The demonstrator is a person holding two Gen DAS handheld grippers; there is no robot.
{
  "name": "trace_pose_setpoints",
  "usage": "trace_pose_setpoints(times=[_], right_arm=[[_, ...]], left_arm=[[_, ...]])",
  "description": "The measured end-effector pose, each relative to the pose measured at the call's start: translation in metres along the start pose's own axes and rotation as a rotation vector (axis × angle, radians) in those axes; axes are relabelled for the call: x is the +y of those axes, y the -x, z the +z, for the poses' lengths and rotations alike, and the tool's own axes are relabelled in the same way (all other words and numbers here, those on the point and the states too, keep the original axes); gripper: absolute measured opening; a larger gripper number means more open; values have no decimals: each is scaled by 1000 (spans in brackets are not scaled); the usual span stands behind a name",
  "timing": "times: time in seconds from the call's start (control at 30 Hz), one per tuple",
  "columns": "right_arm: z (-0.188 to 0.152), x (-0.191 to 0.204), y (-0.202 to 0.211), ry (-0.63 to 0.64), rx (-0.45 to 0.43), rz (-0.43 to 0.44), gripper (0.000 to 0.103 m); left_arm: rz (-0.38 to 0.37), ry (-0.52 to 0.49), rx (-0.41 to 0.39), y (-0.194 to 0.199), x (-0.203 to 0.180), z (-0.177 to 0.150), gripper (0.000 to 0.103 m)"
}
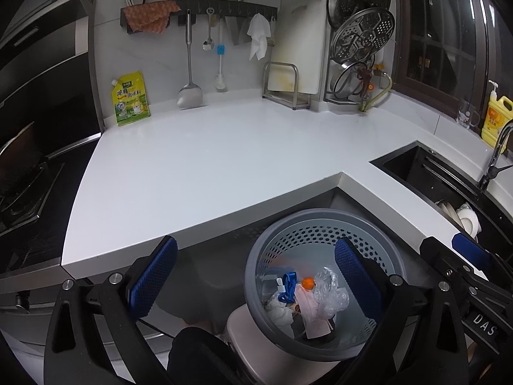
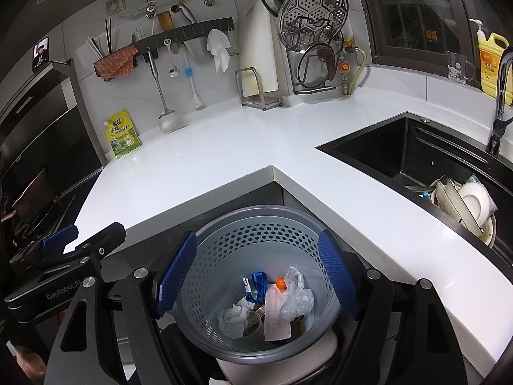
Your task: Collect trash
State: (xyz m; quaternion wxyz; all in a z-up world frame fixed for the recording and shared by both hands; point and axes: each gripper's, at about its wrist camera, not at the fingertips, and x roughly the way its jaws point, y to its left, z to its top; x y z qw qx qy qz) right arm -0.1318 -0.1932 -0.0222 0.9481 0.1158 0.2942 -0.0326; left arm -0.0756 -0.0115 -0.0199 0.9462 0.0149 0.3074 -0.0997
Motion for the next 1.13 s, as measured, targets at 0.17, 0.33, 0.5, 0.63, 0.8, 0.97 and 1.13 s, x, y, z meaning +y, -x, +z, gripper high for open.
trace_pose_setpoints(times=[0.17, 0.33, 0.5, 0.63, 0.8, 0.97, 1.13], right_arm=[[0, 0, 0, 1, 0, 1, 75], [0, 0, 0, 1, 1, 0, 75], [0, 1, 0, 2, 5, 1, 75], [-1, 2, -1, 1, 8, 2, 75], [-1, 2, -2, 0, 12, 3, 75], [-2, 1, -4, -2, 14, 3, 75], [-3, 1, -7, -3, 16, 4, 75]], left_arm=[[2, 3, -1, 1, 0, 0, 97], [12, 4, -2, 1, 2, -1, 97], [13, 4, 5, -1, 2, -1, 97], [9, 6, 9, -2, 3, -1, 97], [5, -4, 6, -3, 2, -2, 97], [13, -8, 12, -4, 0, -3, 97], [13, -5, 16, -5, 1, -3, 97]])
